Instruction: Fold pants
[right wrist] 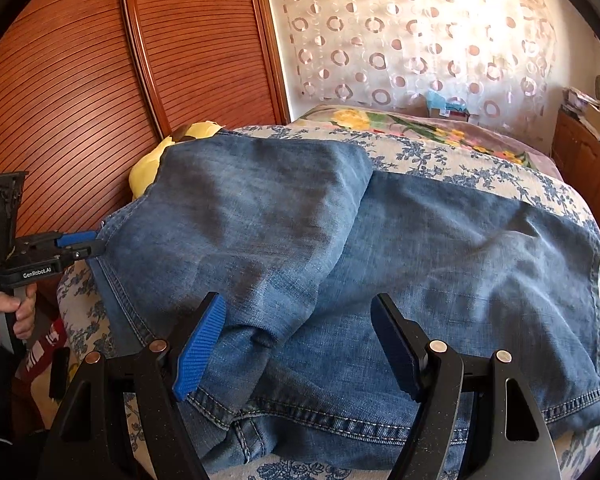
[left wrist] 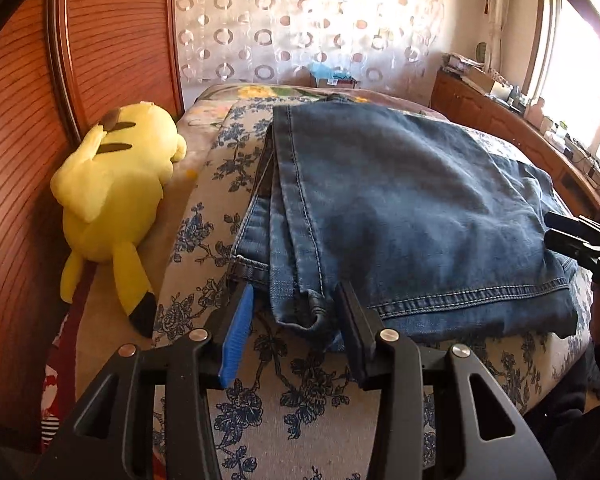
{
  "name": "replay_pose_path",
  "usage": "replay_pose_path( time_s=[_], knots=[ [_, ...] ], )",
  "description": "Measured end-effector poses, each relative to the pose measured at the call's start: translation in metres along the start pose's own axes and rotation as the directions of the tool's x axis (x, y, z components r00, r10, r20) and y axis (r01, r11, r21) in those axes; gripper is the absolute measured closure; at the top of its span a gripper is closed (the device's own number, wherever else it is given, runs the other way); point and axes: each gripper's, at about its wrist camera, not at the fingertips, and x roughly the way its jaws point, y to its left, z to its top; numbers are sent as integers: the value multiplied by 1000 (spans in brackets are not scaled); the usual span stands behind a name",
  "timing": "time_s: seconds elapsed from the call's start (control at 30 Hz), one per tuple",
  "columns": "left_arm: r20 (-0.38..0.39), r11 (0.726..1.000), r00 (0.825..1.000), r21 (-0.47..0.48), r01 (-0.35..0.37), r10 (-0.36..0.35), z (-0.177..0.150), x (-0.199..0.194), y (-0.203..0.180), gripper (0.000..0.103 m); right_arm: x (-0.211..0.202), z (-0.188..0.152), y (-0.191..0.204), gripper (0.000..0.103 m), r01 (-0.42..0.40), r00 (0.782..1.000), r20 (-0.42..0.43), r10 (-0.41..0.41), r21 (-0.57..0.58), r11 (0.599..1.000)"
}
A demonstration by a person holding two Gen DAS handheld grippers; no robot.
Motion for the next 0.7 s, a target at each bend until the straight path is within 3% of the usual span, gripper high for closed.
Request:
replay_pose_path(
  time_s=[0.17,0.37,0.7],
  knots=[
    [57,1000,998,6,13,-14,18,-13,-1,57,-3,0,0,26,5,1000,5,-5,-6,1000],
    [103,998,993,32,59,-62,58,-4,1,27,-6,-1,-3,26,8,1000,10,-8,1,1000],
    [85,993,996,113,31,-41,100,35,-7,27,-6,-1,-8,26,10,1000,11,-10,4,1000]
  ],
)
